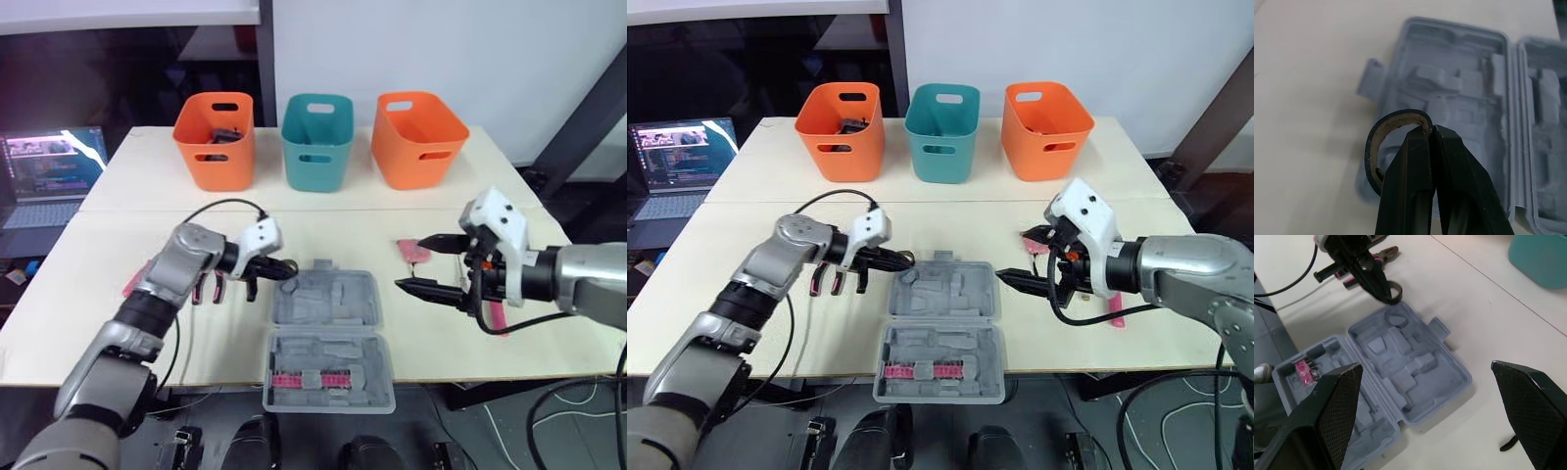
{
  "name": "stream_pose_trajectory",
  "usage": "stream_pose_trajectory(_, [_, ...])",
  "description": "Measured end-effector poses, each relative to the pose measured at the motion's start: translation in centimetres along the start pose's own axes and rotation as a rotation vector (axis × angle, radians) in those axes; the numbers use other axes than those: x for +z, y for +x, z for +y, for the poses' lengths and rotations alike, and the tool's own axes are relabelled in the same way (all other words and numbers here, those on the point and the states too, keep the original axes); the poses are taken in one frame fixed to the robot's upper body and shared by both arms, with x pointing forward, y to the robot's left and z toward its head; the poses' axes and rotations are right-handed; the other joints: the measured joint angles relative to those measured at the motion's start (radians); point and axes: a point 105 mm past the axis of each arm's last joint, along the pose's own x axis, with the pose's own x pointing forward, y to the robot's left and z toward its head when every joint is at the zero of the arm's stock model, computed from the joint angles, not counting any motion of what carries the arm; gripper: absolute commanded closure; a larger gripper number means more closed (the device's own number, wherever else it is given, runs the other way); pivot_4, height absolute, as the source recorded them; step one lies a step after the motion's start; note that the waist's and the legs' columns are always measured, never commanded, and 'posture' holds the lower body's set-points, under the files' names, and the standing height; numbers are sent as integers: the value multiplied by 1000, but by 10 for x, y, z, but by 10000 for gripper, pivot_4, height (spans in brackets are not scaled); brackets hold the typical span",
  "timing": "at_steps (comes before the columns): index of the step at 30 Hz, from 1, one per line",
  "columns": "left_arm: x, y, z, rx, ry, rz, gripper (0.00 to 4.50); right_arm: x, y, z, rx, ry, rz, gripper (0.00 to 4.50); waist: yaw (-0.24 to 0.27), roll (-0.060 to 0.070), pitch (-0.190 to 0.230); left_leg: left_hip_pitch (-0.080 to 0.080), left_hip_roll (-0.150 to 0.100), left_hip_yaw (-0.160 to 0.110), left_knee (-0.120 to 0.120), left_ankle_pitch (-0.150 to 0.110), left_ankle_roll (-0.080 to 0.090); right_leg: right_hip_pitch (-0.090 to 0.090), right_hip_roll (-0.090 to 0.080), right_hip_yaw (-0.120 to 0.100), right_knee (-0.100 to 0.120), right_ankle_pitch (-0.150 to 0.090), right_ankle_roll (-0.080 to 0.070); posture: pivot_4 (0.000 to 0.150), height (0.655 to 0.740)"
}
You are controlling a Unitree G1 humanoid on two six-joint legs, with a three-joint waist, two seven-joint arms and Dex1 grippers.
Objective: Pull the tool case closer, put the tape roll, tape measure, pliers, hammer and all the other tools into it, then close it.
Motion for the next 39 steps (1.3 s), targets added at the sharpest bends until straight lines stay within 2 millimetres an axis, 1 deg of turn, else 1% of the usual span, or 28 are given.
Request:
stream_pose_trajectory(4, [-7,10,1,-20,19,34,44704,-3,-2,2,-18,3,3,0,-1,0,0,0,0,0,0,0,0,0,0,0,0,0,0,1500,7400])
stream_pose_trajectory(8, [-15,12,7,0,25,63,44704,-3,-4,6,-26,3,-2,0,-1,0,0,0,0,-1,0,0,0,0,0,0,0,0,0,1500,7400])
stream_pose_trajectory(11, [-19,16,7,-2,20,70,44704,-4,-3,7,-27,6,-3,0,-1,0,0,-1,0,-1,0,0,0,0,0,0,0,0,0,1500,7400])
stream_pose_trajectory(17, [-30,17,9,3,17,103,44704,-2,-3,7,-37,2,-17,0,-1,0,0,-1,0,-1,0,0,0,0,0,0,0,0,0,1500,7400])
stream_pose_trajectory(20, [-31,18,13,20,27,111,44704,0,-3,6,-38,-1,-24,0,0,0,0,-1,0,-1,0,0,0,0,0,0,0,0,0,1500,7400])
stream_pose_trajectory(25, [-33,24,12,21,22,107,44704,0,-3,5,-39,1,-25,0,0,0,0,-1,0,-1,1,0,0,0,0,0,0,0,0,1500,7400])
stream_pose_trajectory(36, [-35,25,17,48,23,109,44704,0,-2,4,-41,3,-26,0,0,0,0,-1,0,-1,1,0,0,0,0,0,1,0,0,1500,7400])
stream_pose_trajectory(37, [-34,25,18,48,18,106,37760,0,-2,4,-41,3,-27,0,0,0,0,-1,0,-1,1,0,0,0,0,0,1,0,0,1500,7400])
stream_pose_trajectory(38, [-33,25,19,50,14,100,35188,0,-2,4,-41,3,-27,0,0,0,0,-1,0,-1,1,0,0,0,0,0,1,0,0,1500,7400])
stream_pose_trajectory(39, [-31,24,20,55,11,95,31246,0,-2,4,-41,3,-27,0,-1,0,0,-1,0,-1,1,0,0,0,0,0,1,0,0,1500,7400])
